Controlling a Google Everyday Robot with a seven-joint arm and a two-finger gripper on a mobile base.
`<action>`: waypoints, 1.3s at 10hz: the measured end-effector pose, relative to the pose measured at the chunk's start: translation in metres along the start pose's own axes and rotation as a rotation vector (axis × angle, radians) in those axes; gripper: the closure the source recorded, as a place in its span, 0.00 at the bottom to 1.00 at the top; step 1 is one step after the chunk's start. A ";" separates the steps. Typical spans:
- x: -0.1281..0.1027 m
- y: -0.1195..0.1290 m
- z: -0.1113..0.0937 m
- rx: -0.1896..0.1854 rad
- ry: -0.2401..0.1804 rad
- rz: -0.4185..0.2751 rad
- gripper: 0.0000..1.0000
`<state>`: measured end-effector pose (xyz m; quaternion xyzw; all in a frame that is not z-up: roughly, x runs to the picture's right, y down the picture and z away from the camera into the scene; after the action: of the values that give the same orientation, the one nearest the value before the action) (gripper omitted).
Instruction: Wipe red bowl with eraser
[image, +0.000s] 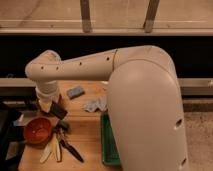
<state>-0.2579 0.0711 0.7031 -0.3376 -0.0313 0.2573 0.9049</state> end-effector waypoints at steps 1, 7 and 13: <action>-0.006 0.007 0.006 -0.001 -0.006 -0.030 1.00; -0.056 0.072 0.062 -0.062 -0.029 -0.246 1.00; -0.042 0.077 0.097 -0.153 0.020 -0.234 1.00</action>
<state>-0.3513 0.1579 0.7345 -0.4020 -0.0809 0.1436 0.9007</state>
